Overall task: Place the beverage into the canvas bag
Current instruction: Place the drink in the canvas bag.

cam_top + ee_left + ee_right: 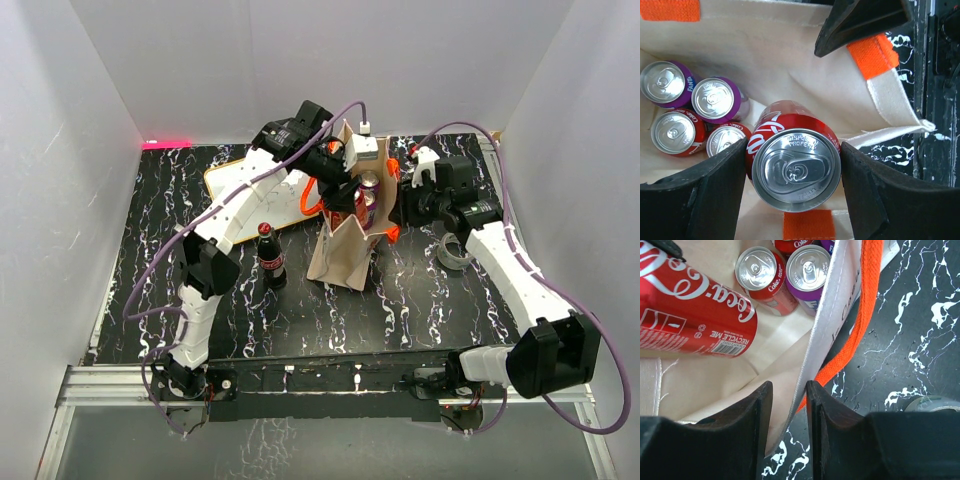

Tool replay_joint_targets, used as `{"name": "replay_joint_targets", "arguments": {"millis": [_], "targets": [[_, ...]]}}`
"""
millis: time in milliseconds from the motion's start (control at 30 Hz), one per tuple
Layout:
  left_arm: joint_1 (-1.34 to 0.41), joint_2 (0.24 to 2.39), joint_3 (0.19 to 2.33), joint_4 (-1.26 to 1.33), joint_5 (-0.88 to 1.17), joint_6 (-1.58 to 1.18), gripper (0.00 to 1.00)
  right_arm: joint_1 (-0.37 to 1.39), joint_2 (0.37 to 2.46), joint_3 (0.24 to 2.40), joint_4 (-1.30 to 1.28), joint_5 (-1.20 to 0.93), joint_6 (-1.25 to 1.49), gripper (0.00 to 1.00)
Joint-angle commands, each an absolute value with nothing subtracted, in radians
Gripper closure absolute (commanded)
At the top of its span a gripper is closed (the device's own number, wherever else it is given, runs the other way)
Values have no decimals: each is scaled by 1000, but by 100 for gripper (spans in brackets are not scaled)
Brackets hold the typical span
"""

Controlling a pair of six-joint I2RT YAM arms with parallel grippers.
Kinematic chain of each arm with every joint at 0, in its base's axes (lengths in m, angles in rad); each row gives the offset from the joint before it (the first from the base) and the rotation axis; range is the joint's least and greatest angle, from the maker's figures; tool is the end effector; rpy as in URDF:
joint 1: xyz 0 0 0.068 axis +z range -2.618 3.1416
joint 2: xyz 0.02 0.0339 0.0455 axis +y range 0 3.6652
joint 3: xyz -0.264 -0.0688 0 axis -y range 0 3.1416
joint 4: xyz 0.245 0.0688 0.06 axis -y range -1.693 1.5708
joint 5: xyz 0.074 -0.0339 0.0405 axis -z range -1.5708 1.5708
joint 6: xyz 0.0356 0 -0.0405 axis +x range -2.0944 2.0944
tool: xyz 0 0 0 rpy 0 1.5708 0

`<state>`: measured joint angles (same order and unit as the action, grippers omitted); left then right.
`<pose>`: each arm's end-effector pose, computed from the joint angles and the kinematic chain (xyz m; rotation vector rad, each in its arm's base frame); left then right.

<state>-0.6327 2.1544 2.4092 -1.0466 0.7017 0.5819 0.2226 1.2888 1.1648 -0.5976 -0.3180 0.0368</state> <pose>0.3562 -0.2897 0.3816 1.5630 1.6563 -0.8474 0.2687 0.0722 0.3251 -0.3781 2.2671 0.4986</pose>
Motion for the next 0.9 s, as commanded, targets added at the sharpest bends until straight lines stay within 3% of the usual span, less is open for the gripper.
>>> {"name": "replay_joint_targets", "arguments": {"millis": [0,867], "targets": [[-639,2144,2452,-1084,783,686,100,223,1241,1122,-542,-343,2,65],[-681,2314,2434,-980,719,795,100,222,1267,1101,-486,-342,-101,63]]}}
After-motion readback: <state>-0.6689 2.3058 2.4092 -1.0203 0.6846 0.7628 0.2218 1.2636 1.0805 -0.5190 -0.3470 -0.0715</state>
